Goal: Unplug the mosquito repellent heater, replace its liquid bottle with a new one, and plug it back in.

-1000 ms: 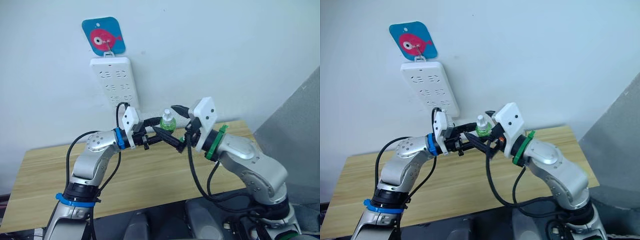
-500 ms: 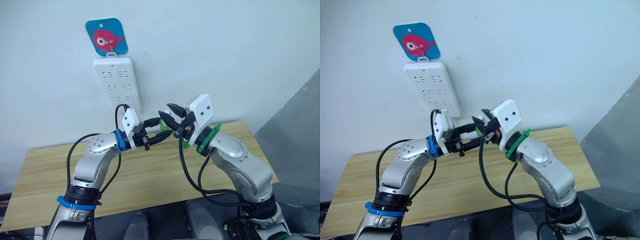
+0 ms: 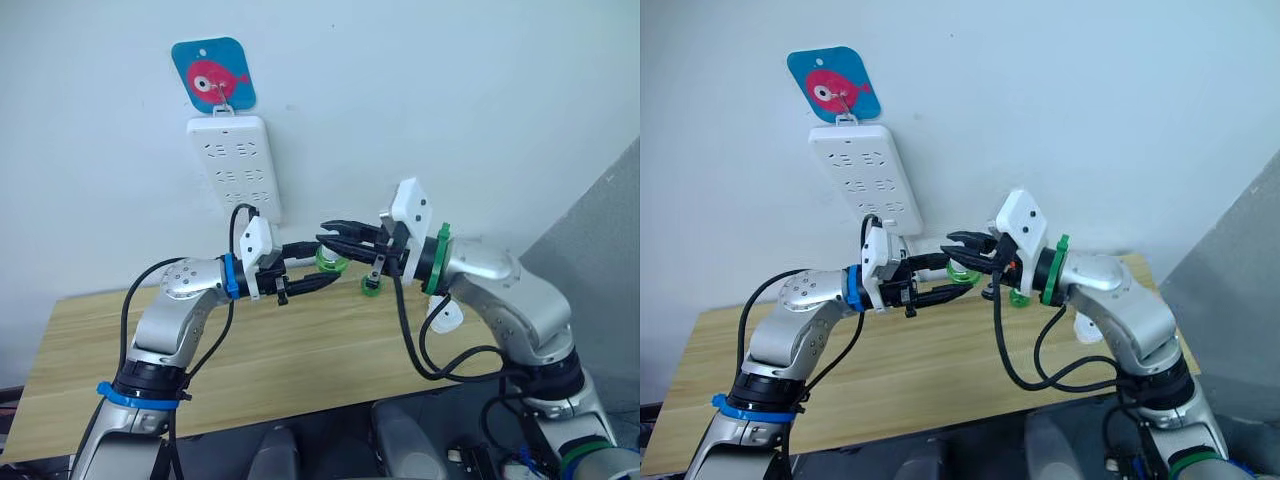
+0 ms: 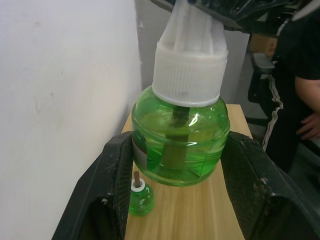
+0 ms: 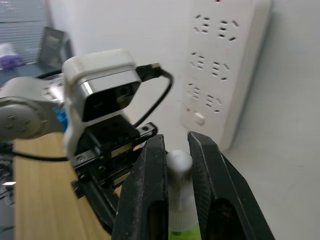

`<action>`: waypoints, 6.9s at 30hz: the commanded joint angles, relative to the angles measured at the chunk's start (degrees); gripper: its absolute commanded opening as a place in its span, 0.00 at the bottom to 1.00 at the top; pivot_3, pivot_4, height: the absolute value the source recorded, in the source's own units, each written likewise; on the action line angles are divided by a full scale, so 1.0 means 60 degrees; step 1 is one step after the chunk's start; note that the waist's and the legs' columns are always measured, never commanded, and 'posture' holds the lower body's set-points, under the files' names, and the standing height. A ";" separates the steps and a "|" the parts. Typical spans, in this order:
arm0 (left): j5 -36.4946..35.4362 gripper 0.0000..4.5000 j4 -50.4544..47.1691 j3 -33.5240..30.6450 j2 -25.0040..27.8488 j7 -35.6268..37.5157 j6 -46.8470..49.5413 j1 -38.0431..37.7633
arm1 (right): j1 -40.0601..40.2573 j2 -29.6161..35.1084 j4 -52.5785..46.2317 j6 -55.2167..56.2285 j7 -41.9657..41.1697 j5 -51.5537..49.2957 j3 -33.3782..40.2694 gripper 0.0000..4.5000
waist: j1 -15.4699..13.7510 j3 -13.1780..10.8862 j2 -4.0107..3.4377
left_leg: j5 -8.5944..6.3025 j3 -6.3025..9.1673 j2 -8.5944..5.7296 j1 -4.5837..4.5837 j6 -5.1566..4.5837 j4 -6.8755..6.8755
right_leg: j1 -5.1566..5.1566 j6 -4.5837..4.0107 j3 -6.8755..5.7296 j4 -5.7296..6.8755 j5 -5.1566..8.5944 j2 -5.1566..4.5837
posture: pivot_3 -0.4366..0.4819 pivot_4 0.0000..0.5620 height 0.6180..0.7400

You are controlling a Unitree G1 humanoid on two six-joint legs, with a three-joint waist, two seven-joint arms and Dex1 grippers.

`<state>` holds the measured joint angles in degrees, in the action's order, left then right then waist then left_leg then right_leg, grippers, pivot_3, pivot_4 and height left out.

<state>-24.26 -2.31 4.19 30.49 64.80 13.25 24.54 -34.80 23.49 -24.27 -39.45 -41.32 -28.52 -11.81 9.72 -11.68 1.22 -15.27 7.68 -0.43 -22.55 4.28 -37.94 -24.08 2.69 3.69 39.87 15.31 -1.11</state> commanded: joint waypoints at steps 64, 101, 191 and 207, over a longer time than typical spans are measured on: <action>-0.0207 0.50 -0.0337 0.0233 -0.0181 0.0670 -0.0630 -0.0050 | -0.0885 0.1515 0.1252 0.0072 -0.3121 -0.1073 0.0231 0.22 | 0.0010 0.0001 -0.0002 | -0.0002 -0.0008 0.0002 0.0005 -0.0003 0.0008 | 0.0004 0.0001 0.0007 -0.0015 0.0001 0.0005 | 0.26 0.25 1.00; -0.0454 0.50 -0.1525 0.0211 -0.1414 -0.1751 -0.0134 -0.1218 | 0.1748 -0.0084 -0.2796 -0.1678 0.2978 -0.1254 0.1143 1.00 | -0.0046 0.0007 -0.0005 | -0.0002 -0.0005 0.0000 -0.0002 -0.0003 0.0002 | 0.0002 0.0001 0.0012 -0.0009 0.0001 -0.0002 | 0.26 0.25 1.00; -0.0345 0.50 -0.0512 0.0516 -0.0977 -0.0310 0.0510 0.0336 | 0.1328 0.0173 -0.2092 -0.0720 0.2301 -0.0259 0.0821 0.76 | 0.0000 0.0035 -0.0010 | -0.0002 -0.0004 0.0001 -0.0001 -0.0002 0.0001 | 0.0001 0.0001 0.0010 -0.0008 0.0001 0.0003 | 0.23 0.23 1.00; -0.0351 0.50 -0.0512 0.0410 -0.0975 -0.0502 0.0473 0.0321 | 0.1430 0.1262 -0.2792 -0.0984 0.1213 -0.1342 0.1429 0.76 | 0.0001 0.0037 -0.0009 | -0.0002 -0.0004 0.0002 -0.0001 -0.0003 0.0001 | 0.0002 0.0001 0.0009 -0.0007 0.0001 0.0003 | 0.23 0.24 1.00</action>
<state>-25.70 -3.55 8.00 24.52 61.88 17.03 25.94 -25.72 30.84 -38.28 -45.49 -33.38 -34.65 -5.18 9.72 -11.46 1.17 -15.28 7.65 -0.42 -22.56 4.26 -37.94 -24.07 2.70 3.74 39.82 15.32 -1.09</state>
